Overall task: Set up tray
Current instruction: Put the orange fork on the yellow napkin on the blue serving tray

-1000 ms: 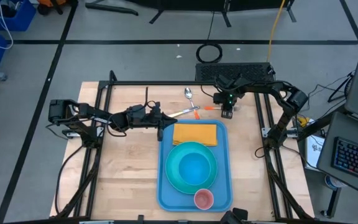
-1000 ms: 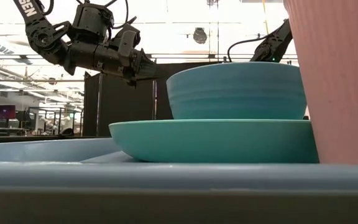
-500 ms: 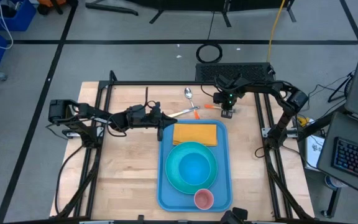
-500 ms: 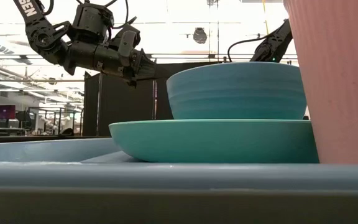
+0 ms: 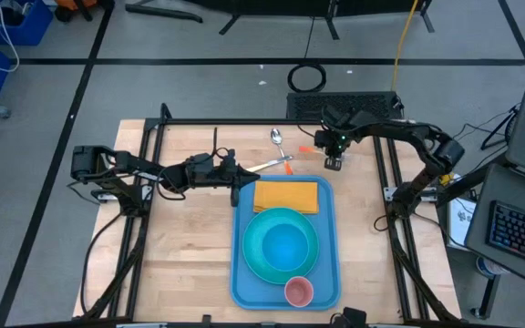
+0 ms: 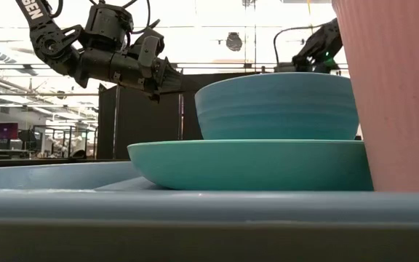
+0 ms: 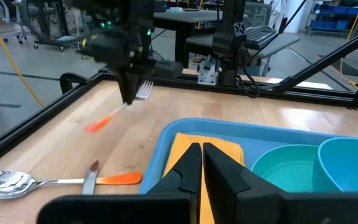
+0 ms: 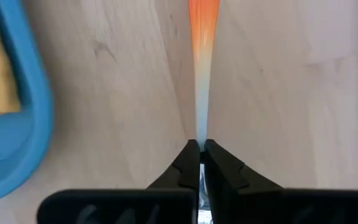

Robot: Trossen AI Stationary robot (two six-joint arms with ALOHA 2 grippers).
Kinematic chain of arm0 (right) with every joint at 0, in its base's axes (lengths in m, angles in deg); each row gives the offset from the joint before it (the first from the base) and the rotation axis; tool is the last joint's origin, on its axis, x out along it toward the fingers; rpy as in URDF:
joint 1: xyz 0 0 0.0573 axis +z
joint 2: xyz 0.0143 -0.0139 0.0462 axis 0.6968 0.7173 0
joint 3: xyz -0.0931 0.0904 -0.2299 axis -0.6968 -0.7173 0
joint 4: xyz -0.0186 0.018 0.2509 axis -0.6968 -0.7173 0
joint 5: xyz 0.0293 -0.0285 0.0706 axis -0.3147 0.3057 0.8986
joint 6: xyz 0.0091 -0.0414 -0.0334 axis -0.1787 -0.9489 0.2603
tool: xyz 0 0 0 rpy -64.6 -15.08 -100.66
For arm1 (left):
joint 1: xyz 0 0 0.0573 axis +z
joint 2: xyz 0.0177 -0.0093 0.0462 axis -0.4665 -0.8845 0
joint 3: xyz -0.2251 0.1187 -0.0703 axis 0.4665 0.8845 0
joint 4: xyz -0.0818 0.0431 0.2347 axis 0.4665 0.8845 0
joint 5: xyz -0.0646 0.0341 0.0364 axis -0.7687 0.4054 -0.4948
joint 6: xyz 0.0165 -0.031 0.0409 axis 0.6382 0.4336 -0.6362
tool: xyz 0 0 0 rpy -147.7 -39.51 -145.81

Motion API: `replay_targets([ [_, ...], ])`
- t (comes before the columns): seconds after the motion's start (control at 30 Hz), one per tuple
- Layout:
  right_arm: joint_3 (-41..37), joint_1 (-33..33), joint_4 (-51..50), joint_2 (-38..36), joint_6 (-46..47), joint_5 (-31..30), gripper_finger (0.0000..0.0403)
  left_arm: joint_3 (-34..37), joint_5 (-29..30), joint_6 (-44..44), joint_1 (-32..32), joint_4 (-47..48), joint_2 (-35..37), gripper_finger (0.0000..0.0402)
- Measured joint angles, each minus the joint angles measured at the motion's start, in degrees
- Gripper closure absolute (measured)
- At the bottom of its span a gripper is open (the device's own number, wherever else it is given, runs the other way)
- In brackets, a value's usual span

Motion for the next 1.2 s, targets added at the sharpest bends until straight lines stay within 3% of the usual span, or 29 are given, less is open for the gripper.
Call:
replay_targets([
  [0.23,0.05,5.71,-0.43,-4.89,2.22,0.03,0.0402,0.0,0.04,-0.06,0.0,-0.06,-0.01,0.039],
  [0.37,1.47,9.89,-0.33,-5.07,4.42,-0.08,0.0402,0.02,0.04,0.07,0.0,-0.4,-0.01,0.038],
  [0.53,5.14,13.7,-0.41,-5.08,8.03,-0.08,0.0403,0.02,0.06,0.01,0.0,-0.61,-0.01,0.0396],
  [0.8,9.65,17.09,-0.7,-5.08,10.12,0.29,0.0403,0.02,0.06,0.01,0.02,-0.61,-0.01,0.0378],
  [1.07,10.4,18.78,-0.59,-2.32,12.04,0.4,0.0403,0.01,0.07,-0.02,0.0,-0.72,-0.01,0.0398],
  [1.2,10.4,18.94,-1.07,-0.12,11.79,1.03,0.0403,0.02,0.12,-0.02,0.0,-0.89,0.0,0.0385],
])
